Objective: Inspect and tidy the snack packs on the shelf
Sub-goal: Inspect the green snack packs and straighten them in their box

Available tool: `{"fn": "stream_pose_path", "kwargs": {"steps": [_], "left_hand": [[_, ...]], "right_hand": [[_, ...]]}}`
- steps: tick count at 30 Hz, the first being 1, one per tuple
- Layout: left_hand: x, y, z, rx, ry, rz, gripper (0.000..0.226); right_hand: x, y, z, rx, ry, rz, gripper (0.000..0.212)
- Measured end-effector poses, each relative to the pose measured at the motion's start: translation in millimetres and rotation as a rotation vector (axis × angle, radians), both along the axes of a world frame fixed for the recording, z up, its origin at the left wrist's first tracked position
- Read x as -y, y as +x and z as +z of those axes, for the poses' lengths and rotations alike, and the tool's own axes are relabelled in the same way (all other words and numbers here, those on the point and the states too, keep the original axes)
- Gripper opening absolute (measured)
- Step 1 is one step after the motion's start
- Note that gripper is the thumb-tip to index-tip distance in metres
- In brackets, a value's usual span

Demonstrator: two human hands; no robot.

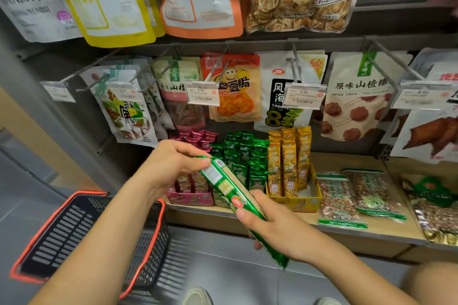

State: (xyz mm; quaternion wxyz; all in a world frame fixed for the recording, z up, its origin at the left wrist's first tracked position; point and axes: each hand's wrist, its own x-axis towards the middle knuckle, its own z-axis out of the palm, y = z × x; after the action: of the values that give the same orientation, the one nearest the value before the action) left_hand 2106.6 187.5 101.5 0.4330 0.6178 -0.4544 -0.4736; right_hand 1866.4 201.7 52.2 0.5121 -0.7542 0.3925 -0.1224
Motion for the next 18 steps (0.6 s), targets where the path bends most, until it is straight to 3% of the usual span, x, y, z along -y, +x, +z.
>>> {"fn": "stream_pose_path", "kwargs": {"steps": [2,7,11,18], "left_hand": [[0.2,3.3,0.4,-0.122,-0.031,0.088,0.022],[2.9,-9.0,-10.0,-0.242,-0.039,0.149,0.006],[4.2,-26.7,-18.1,-0.328,-0.065,0.265,0.025],[0.5,-44.8,-24.7,-0.392,0.004,0.156,0.025]], "right_hand": [[-0.2,-0.7,-2.0,0.008,0.058,0.01,0.03],[-4.9,5.6,-3.1,0.136,0.083,-0.112,0.025],[-12.3,9.1,-6.3,0.225,0.078,-0.221,0.03],[-11.7,9.7,-8.4,0.21,-0.012,-0.279,0.051]]}}
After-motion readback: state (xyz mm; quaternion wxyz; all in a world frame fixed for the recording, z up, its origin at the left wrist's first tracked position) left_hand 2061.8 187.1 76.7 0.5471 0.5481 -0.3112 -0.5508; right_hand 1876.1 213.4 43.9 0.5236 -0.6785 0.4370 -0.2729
